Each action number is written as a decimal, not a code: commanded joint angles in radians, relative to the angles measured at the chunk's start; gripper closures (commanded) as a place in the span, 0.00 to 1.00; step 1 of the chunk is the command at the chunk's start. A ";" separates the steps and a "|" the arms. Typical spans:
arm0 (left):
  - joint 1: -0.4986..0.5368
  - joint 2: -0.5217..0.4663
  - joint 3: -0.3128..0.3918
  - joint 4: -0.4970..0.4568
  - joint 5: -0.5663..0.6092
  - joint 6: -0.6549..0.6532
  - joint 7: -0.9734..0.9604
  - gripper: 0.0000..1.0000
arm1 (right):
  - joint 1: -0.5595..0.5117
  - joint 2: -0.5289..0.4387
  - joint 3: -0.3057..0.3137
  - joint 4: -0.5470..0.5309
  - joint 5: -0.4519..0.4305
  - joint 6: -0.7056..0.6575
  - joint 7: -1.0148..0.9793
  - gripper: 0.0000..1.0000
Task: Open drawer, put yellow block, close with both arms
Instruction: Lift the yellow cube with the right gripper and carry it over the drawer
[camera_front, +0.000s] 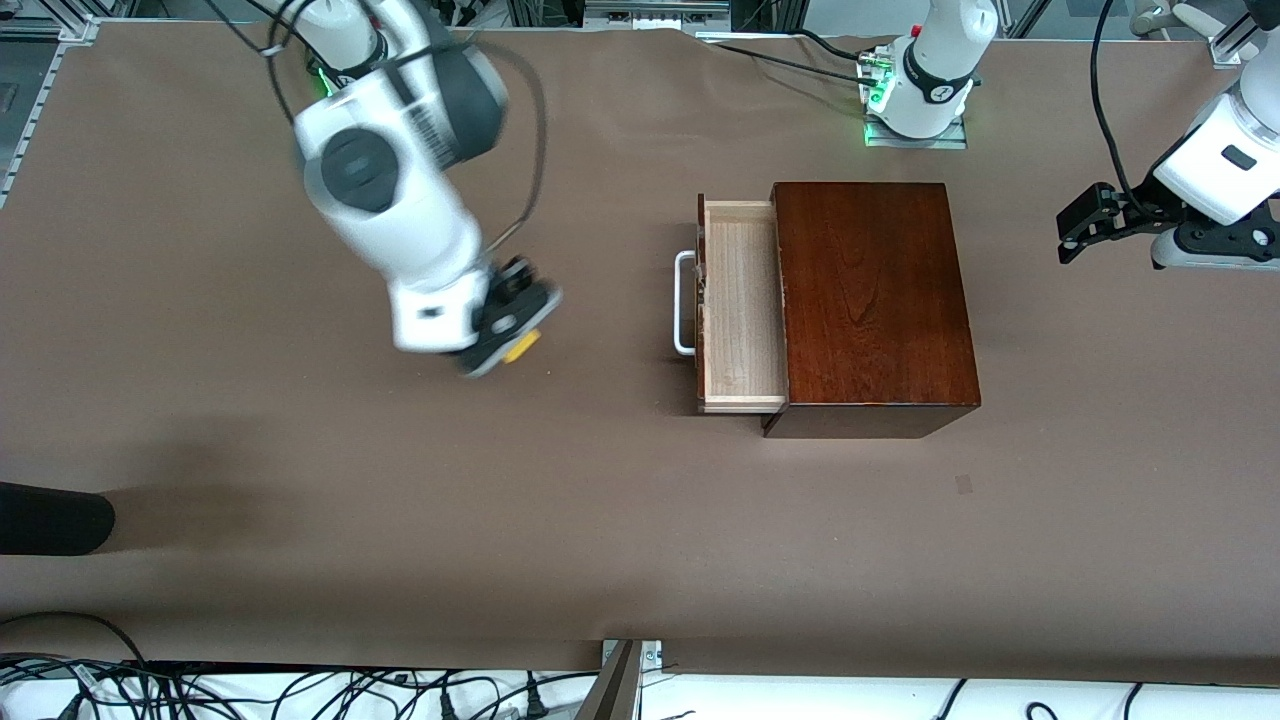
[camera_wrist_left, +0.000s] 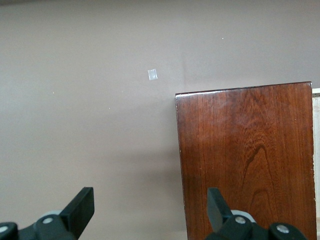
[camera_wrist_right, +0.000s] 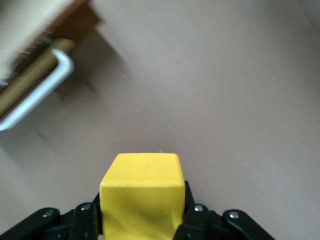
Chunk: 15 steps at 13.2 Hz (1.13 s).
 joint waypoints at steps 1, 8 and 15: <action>0.002 0.016 0.001 0.030 -0.011 -0.008 0.024 0.00 | 0.111 0.099 -0.002 0.151 -0.028 -0.021 -0.120 1.00; -0.001 0.016 0.000 0.030 -0.010 -0.008 0.024 0.00 | 0.364 0.297 -0.006 0.381 -0.175 -0.034 -0.186 1.00; -0.003 0.021 0.000 0.033 -0.008 -0.008 0.024 0.00 | 0.480 0.417 -0.020 0.468 -0.264 -0.029 -0.275 1.00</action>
